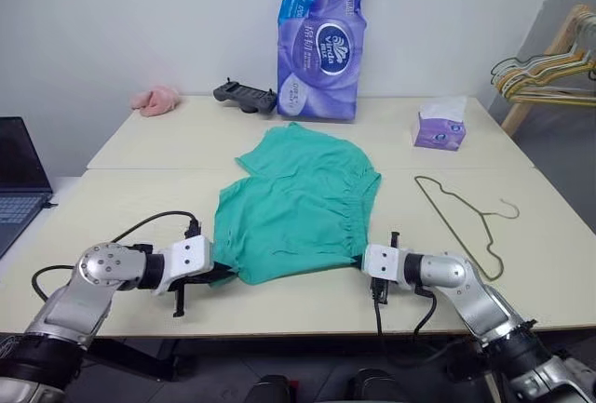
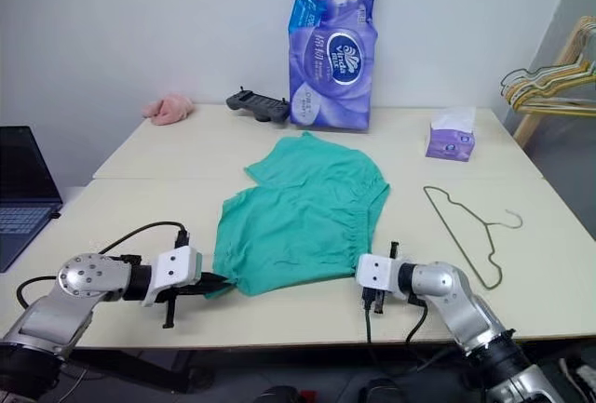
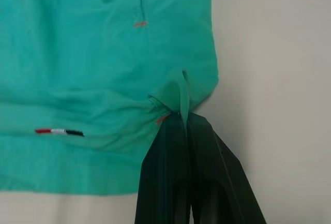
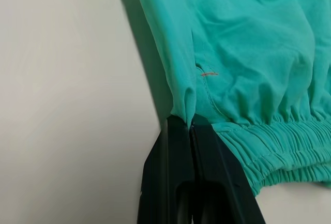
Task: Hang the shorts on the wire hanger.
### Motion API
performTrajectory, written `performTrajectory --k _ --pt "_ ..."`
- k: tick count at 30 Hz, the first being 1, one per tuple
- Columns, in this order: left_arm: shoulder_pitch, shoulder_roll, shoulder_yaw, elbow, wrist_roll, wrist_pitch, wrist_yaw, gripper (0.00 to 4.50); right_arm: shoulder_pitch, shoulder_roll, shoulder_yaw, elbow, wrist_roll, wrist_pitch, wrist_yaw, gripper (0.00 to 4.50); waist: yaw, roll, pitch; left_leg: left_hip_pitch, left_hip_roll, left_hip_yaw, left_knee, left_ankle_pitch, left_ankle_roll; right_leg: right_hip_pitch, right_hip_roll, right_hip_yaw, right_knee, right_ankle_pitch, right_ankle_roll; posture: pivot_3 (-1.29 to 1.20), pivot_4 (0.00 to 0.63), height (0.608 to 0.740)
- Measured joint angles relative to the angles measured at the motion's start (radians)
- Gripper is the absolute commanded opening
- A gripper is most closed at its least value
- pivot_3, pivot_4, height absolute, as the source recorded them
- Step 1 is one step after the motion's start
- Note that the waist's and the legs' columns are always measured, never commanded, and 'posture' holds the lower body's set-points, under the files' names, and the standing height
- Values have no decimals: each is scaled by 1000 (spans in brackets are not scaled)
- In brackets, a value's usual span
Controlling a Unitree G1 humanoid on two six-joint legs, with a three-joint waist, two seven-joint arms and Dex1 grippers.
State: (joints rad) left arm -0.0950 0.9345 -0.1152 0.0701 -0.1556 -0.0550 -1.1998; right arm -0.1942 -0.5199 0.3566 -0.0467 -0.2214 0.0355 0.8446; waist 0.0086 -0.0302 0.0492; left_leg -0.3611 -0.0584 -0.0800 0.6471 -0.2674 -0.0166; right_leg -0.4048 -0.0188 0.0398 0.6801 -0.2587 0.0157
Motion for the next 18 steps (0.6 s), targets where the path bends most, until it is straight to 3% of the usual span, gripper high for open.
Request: performTrajectory --k 11,18 --pt "14 1 -19 -78 -61 113 -146 42 15 -17 -33 -67 21 96 -15 0 -8 0 0 0 0 0 0 0 0 0 0 0 0 0 0 30 35 740" --pt "-17 50 -2 -10 -77 61 -238 42 49 -94 -32 -133 55 89 39 0 -8 0 0 0 0 0 0 0 0 0 0 -1 -1 -3 4 37 32 740"
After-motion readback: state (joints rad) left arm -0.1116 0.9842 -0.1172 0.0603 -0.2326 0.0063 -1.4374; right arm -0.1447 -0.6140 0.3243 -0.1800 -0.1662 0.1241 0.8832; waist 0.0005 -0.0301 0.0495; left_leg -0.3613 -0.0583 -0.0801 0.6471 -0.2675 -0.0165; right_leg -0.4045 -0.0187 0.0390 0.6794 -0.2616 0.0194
